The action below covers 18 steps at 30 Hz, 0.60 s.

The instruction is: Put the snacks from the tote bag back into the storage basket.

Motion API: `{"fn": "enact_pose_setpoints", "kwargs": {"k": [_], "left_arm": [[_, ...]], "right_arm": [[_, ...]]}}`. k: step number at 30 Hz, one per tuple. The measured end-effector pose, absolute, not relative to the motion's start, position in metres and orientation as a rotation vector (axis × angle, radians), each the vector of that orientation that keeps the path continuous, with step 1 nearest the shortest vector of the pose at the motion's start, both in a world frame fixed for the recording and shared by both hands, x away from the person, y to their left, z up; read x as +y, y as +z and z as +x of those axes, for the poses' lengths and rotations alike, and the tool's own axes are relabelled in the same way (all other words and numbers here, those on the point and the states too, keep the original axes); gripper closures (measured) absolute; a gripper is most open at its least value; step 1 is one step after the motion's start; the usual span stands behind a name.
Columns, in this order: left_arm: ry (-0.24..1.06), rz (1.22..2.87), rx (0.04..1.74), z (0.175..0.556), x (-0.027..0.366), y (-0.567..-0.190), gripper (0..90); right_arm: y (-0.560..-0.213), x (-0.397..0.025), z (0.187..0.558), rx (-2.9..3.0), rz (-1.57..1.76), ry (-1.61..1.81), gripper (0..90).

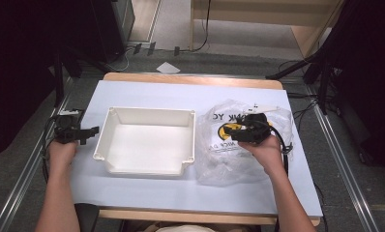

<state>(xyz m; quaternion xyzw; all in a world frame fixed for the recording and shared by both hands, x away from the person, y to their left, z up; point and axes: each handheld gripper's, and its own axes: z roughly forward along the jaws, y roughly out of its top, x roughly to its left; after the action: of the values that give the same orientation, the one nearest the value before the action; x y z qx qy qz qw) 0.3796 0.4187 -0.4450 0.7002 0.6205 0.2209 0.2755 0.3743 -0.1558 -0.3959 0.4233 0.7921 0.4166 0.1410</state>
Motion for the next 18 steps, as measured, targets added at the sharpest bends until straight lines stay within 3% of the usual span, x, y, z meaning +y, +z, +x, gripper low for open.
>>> {"fn": "enact_pose_setpoints", "kwargs": {"k": [5,11,18], "left_arm": [[0.591,1.879,1.668,0.3793,0.4199,-0.4447,22.9],[0.590,1.897,1.664,0.3791,0.4185,-0.4456,22.8],[0.594,1.883,1.660,0.3799,0.4183,-0.4435,22.9]], "right_arm": [[-0.3959,-0.1563,0.3758,2.308,1.231,1.184,37.6],[-0.3932,-0.1595,0.3820,2.401,1.253,1.172,44.8],[-0.3917,-0.1596,0.3800,2.419,1.230,1.112,43.3]]}}
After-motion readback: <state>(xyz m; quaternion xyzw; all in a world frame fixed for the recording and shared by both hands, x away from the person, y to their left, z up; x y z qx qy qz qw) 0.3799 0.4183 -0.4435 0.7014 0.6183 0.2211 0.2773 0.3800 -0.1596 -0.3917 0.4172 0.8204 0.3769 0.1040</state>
